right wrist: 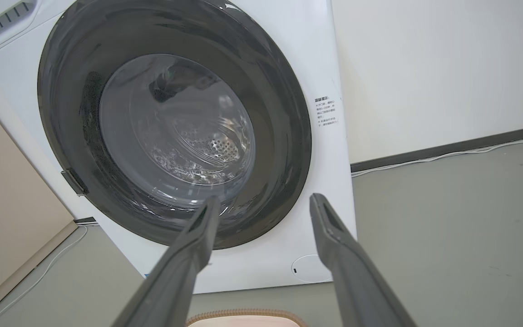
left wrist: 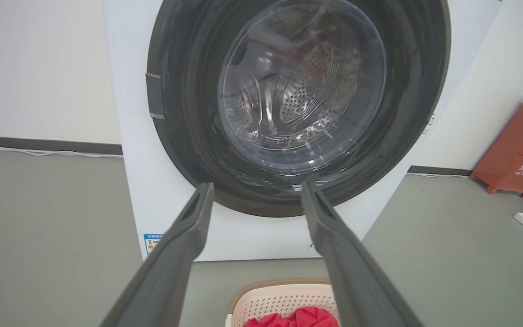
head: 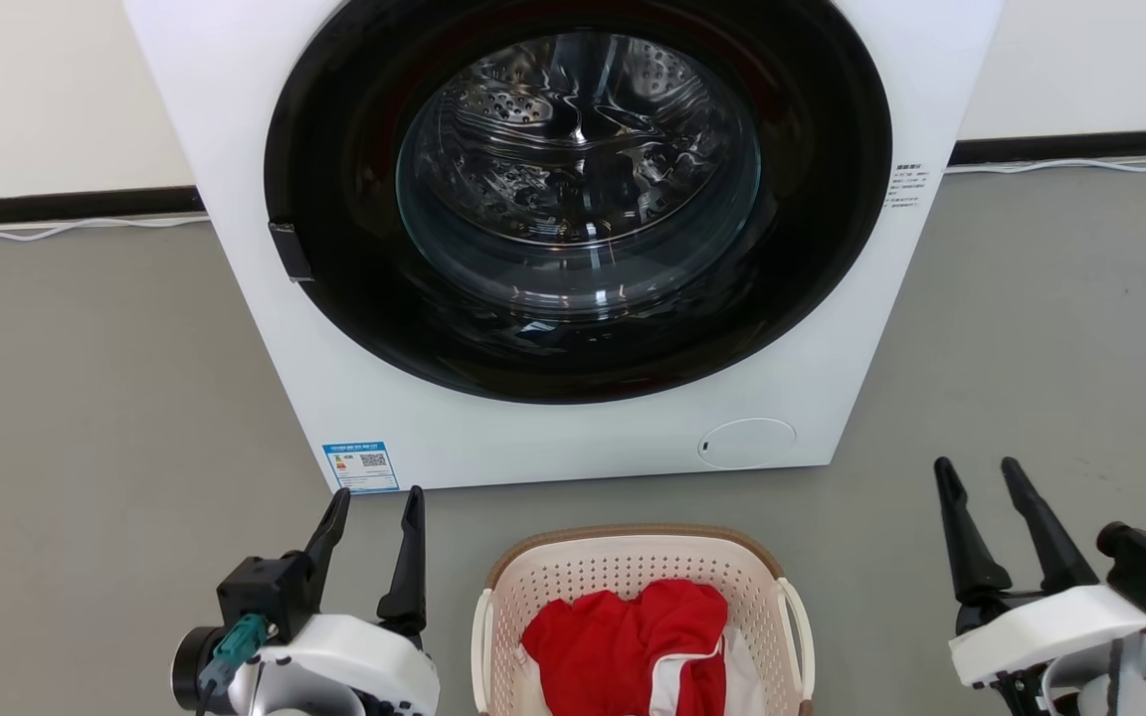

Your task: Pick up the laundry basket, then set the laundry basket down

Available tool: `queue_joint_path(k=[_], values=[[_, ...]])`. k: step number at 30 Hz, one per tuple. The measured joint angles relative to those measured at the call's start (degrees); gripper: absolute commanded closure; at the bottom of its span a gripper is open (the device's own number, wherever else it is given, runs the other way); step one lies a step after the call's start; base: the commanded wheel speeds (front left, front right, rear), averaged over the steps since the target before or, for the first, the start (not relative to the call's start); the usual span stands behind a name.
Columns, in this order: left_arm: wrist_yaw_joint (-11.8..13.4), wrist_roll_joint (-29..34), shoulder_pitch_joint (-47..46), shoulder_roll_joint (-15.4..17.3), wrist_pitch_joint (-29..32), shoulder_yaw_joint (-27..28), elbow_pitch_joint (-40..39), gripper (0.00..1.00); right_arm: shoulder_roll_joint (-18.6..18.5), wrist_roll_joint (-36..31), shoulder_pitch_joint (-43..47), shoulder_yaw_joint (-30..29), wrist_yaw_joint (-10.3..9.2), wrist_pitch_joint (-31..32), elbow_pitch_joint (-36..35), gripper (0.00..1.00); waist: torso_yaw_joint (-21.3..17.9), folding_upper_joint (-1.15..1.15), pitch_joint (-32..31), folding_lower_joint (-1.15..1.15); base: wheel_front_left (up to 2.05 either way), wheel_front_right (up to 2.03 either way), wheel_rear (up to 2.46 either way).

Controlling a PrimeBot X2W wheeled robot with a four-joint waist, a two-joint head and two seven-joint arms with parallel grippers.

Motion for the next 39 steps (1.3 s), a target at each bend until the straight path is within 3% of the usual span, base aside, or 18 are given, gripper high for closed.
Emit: queue_joint_path(k=[8, 39], values=[[-0.44, 1.59, 2.18, -0.44, 0.0, 1.29, -1.87, 0.0, 1.08, -2.49, 1.81, -3.18, 0.0, -0.09, -2.16, 0.0, 0.15, 0.0, 0.15, 0.0, 0.0, 0.0, 0.0], [-0.63, 1.33, 2.18, -0.85, 0.0, 0.64, -1.87, 0.0, 1.43, -3.32, 2.46, -3.24, 0.0, -0.09, -2.72, 0.0, 0.36, 0.0, 0.3, 0.0, 0.0, 0.0, 0.0]])
